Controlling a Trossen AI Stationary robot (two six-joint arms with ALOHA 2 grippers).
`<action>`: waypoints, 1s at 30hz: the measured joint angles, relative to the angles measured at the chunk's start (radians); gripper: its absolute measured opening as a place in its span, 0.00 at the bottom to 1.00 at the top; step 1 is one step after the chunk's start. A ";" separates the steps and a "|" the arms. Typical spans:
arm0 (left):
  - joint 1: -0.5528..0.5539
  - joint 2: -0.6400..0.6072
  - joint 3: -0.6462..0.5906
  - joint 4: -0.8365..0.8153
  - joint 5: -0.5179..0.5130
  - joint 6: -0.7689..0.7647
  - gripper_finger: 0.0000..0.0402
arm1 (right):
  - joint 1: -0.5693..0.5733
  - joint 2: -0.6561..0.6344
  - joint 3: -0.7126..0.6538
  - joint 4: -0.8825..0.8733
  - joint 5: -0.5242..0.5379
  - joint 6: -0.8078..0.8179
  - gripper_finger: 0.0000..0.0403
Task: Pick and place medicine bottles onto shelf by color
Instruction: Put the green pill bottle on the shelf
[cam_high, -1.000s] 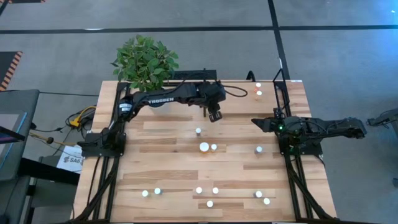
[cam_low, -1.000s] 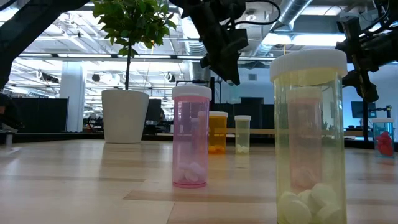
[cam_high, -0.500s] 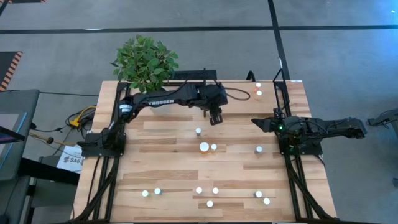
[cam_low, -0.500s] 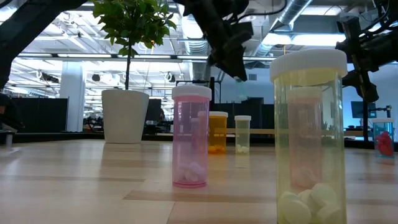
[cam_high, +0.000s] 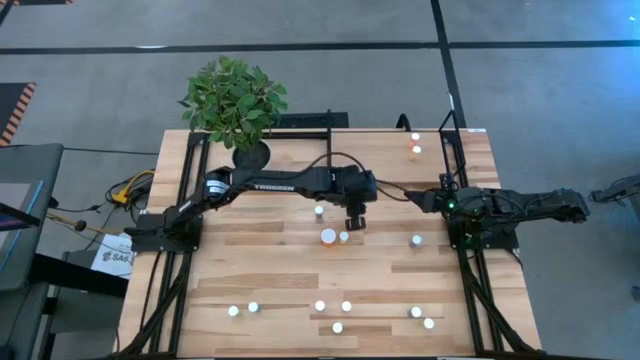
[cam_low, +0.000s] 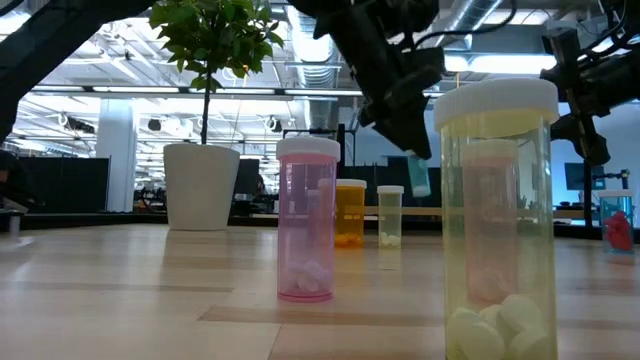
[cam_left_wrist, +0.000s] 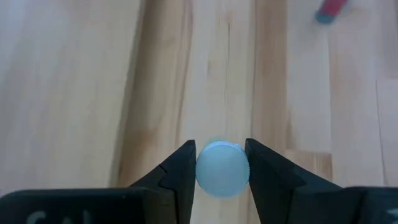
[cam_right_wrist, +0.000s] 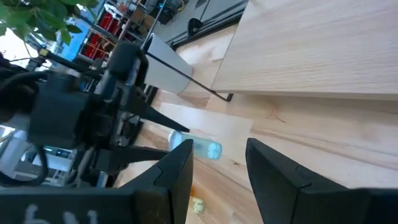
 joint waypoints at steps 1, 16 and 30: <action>0.000 0.008 0.000 0.001 -0.001 -0.005 0.28 | 0.000 0.000 0.000 -0.006 0.000 0.000 0.42; 0.017 0.098 -0.001 0.003 0.017 -0.113 0.28 | 0.000 0.000 0.000 -0.026 0.000 0.000 0.42; 0.020 0.098 -0.011 0.009 -0.023 -0.196 0.33 | 0.000 0.000 0.000 -0.041 0.000 0.000 0.42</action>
